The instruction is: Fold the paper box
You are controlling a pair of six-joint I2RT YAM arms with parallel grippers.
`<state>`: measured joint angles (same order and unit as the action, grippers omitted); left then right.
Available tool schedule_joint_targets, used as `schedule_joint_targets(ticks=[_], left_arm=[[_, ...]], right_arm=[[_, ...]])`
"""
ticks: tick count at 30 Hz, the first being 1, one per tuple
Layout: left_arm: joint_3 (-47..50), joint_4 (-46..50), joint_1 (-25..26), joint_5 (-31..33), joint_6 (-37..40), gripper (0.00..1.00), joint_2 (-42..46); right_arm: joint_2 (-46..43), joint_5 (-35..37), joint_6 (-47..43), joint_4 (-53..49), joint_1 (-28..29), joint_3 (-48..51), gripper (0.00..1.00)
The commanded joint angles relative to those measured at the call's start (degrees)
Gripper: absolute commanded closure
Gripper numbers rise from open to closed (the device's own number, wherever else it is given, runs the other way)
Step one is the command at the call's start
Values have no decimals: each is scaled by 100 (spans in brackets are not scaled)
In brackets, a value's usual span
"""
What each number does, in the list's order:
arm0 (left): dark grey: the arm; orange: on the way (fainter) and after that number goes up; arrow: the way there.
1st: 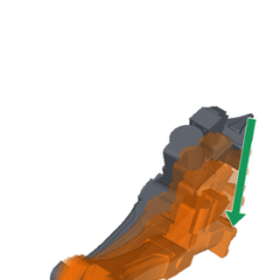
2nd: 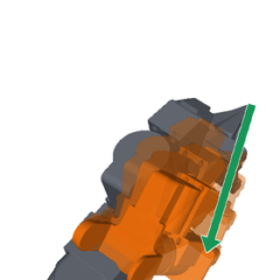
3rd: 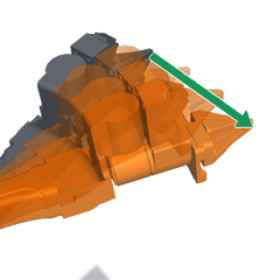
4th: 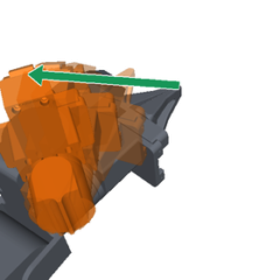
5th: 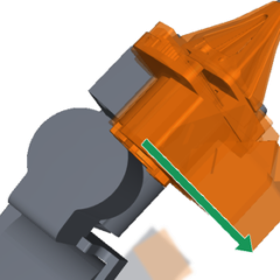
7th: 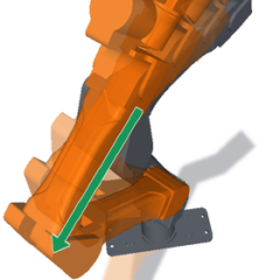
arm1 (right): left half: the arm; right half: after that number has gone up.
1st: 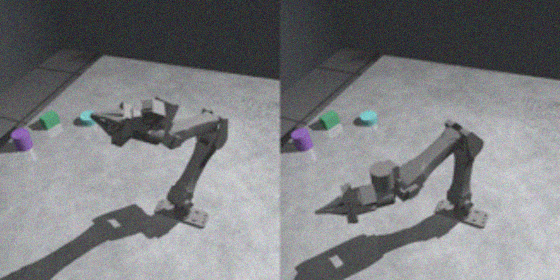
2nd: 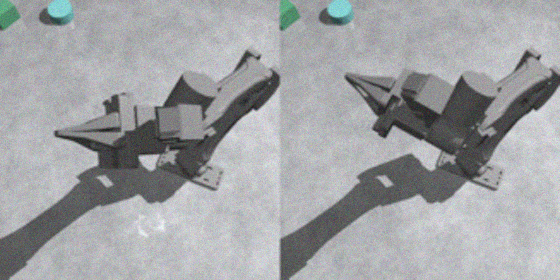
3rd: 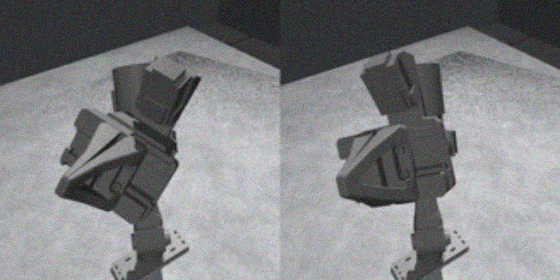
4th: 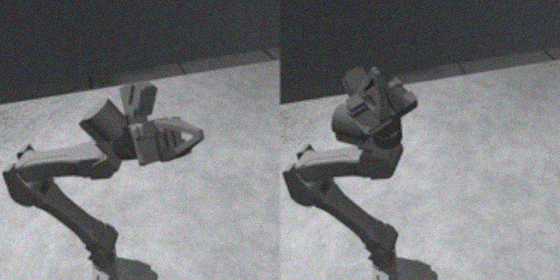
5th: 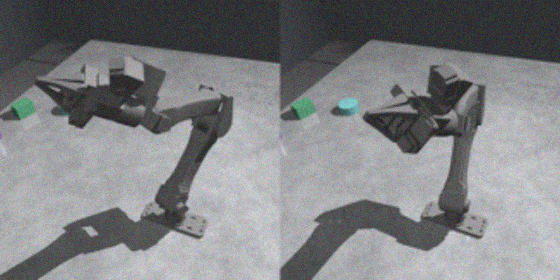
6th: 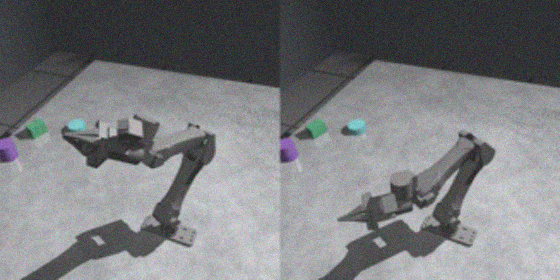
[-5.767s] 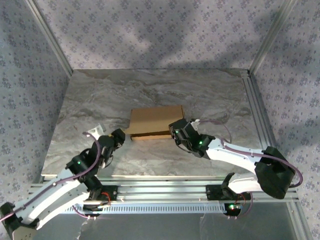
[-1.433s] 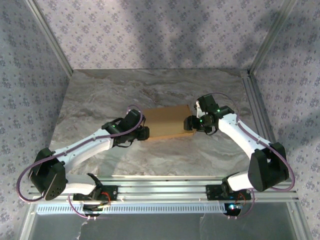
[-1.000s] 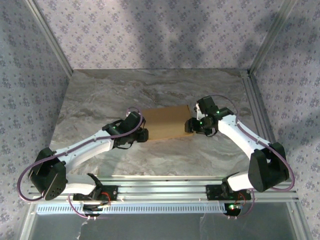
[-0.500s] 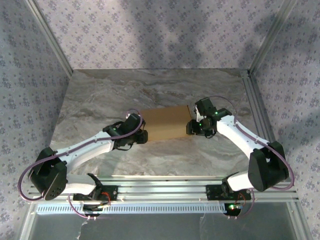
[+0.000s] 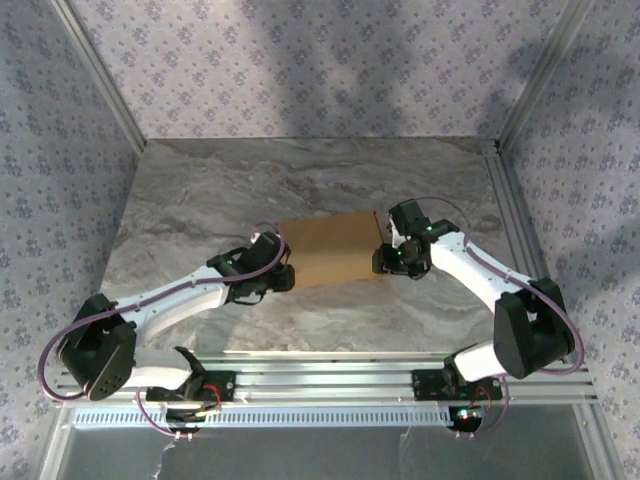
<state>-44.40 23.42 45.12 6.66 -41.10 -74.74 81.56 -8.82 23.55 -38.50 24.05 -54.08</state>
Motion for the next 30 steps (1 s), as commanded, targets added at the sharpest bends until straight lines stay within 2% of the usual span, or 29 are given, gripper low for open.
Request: schedule_joint_targets(ticks=[1, 8, 13, 23, 28, 30], left_arm=[[71, -87, 32, 14, -96, 59, -55], [123, -121, 41, 2, -145, 60, -82], [84, -21, 50, 147, -129, 59, 107], [-364, 439, 43, 477, 121, 51, 265], [-676, 615, -94, 616, 266, 47, 240], [-792, 596, -198, 516, 355, 47, -17]], right_arm=[[79, -58, 106, 34, 22, 117, 48], [104, -168, 147, 91, 27, 179, 49], [-118, 101, 61, -161, 17, 1, 46], [75, 513, -221, -640, -59, -678, 36], [383, 551, -273, -636, -169, -930, 39], [594, 570, -298, -589, -204, -972, 44]])
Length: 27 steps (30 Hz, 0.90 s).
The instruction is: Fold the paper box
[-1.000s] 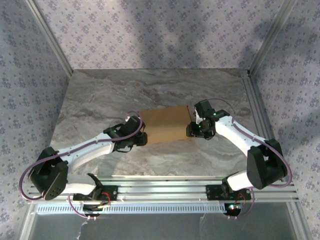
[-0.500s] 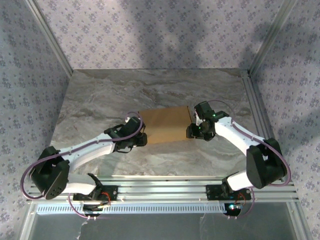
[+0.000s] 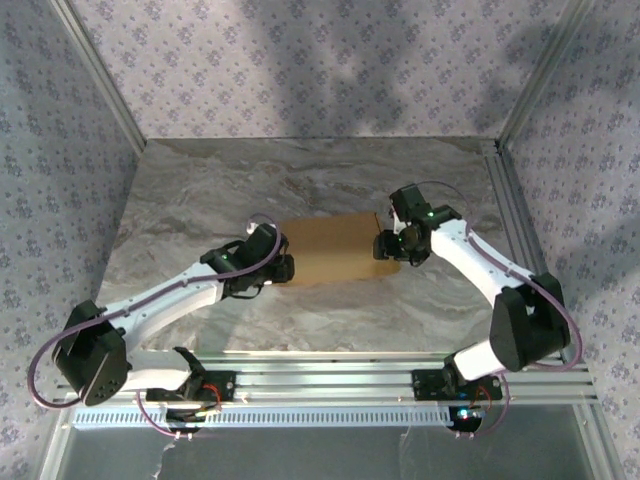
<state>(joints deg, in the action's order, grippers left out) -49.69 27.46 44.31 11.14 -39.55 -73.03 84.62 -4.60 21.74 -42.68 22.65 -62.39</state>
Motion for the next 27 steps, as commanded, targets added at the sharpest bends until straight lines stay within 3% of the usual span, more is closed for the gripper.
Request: schedule_joint_targets(ticks=[1, 5, 11, 14, 22, 27], left_arm=[[-292, 171, -163, 42, 219, 48, -315], [-206, -102, -302, 77, 309, 52, -800], [66, -597, -373, -136, 221, 74, -1355], [137, -708, -373, -117, 200, 80, -1430], [74, -578, -366, -66, 229, 80, -1255], [98, -286, -321, 178, 269, 70, -635]], right_arm=[[376, 161, -125, -126, -79, -142, 45], [742, 137, -152, 148, -114, -55, 50], [985, 52, -140, 488, -13, 275, 59], [943, 56, -100, 567, 32, 420, 61], [731, 194, -33, 437, 143, 422, 60], [440, 201, -64, 184, 74, 264, 54]])
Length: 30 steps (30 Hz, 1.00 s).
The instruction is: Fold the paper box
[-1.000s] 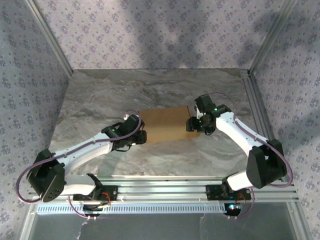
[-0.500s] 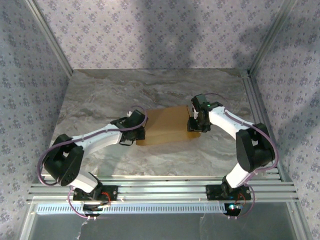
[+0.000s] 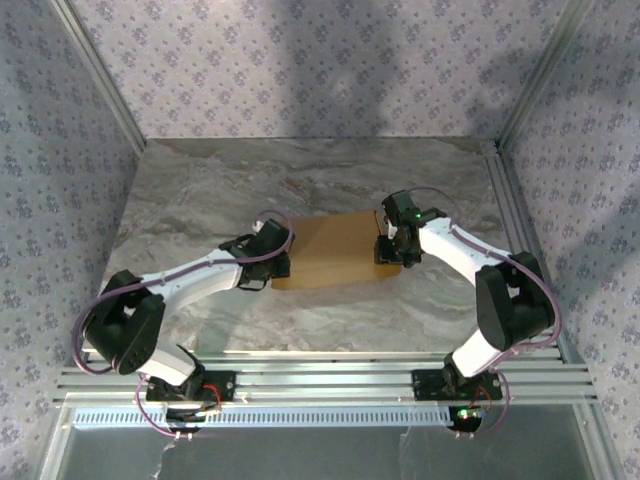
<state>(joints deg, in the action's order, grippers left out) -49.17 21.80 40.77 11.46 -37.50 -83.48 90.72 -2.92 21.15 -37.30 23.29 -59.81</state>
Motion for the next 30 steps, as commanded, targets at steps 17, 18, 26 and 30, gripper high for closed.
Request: schedule_joint_targets(ticks=[17, 18, 26, 30], left_arm=[[408, 94, 332, -533, 137, 66, 581], [415, 104, 342, -509, 120, 66, 583], [588, 41, 361, -494, 20, 66, 649], [632, -50, 383, -514, -30, 66, 606]], right_arm=[[-377, -648, -119, -256, -30, 310, 48], [-379, -648, -113, -258, -24, 319, 49], [-508, -697, -43, -245, -20, 418, 47], [-499, -785, -15, -217, -22, 426, 47]])
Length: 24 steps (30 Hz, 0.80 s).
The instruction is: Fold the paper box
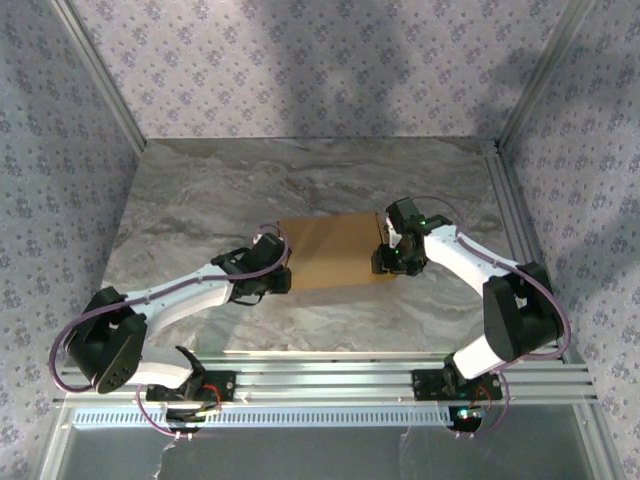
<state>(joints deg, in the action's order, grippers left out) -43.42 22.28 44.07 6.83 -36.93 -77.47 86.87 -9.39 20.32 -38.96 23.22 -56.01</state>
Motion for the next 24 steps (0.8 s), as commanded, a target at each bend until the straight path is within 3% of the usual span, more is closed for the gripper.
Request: schedule_joint_targets(ticks=[1, 24], left_arm=[[62, -84, 56, -16, -96, 66, 9], [166, -603, 9, -470, -401, 65, -92]], right_arm=[[-115, -143, 69, -59, -13, 46, 47], [-73, -522, 254, -183, 33, 37, 47]])
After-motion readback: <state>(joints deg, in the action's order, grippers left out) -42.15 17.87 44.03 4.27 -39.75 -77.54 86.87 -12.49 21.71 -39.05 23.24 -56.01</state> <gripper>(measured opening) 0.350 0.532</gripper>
